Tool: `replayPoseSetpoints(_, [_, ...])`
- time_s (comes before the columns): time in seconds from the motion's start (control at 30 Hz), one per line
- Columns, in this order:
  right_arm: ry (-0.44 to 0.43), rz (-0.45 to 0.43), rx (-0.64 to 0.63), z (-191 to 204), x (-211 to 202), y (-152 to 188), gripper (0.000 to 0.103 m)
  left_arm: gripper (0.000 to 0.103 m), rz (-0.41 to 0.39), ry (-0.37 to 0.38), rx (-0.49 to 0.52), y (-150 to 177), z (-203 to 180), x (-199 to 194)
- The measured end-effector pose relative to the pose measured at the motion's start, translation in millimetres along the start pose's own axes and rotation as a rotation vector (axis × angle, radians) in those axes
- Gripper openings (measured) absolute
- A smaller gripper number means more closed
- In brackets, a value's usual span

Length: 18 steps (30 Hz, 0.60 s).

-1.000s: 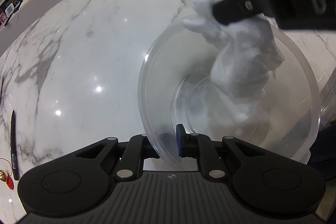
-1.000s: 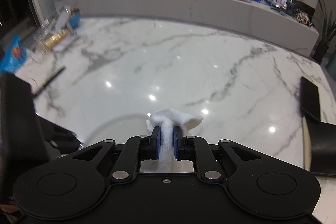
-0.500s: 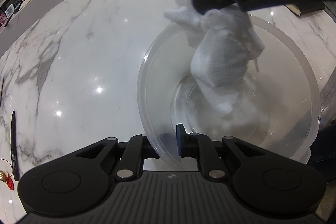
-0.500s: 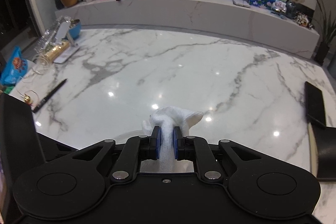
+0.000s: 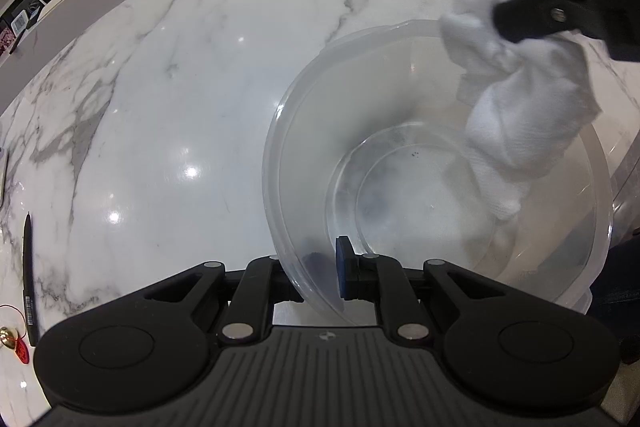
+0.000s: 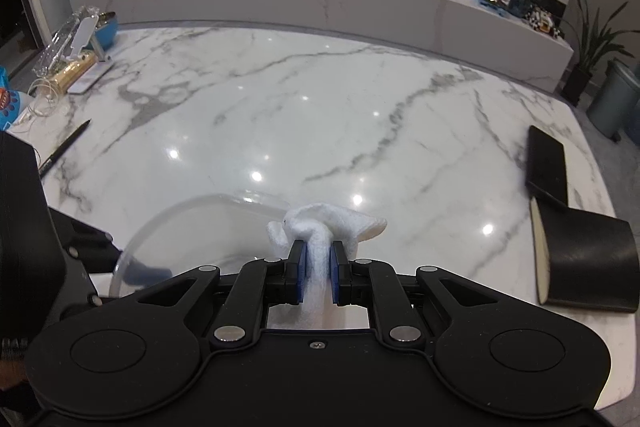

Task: Clean bowl
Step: 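Scrub the bowl's inner bottom with the cloth in the right gripper while the left gripper holds the rim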

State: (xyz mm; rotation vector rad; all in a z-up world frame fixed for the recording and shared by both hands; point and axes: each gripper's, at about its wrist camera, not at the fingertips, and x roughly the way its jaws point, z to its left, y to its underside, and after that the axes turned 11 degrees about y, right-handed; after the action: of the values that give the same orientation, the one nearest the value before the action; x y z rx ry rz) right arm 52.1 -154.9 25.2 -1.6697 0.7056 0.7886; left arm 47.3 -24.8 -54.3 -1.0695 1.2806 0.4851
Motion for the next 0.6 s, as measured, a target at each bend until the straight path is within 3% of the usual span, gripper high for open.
replayPoseSetpoints(0.6, [-0.021,0.018,0.007,-8,5,0,0.011,0.012,0.000,0.001,0.016,-1,1,2])
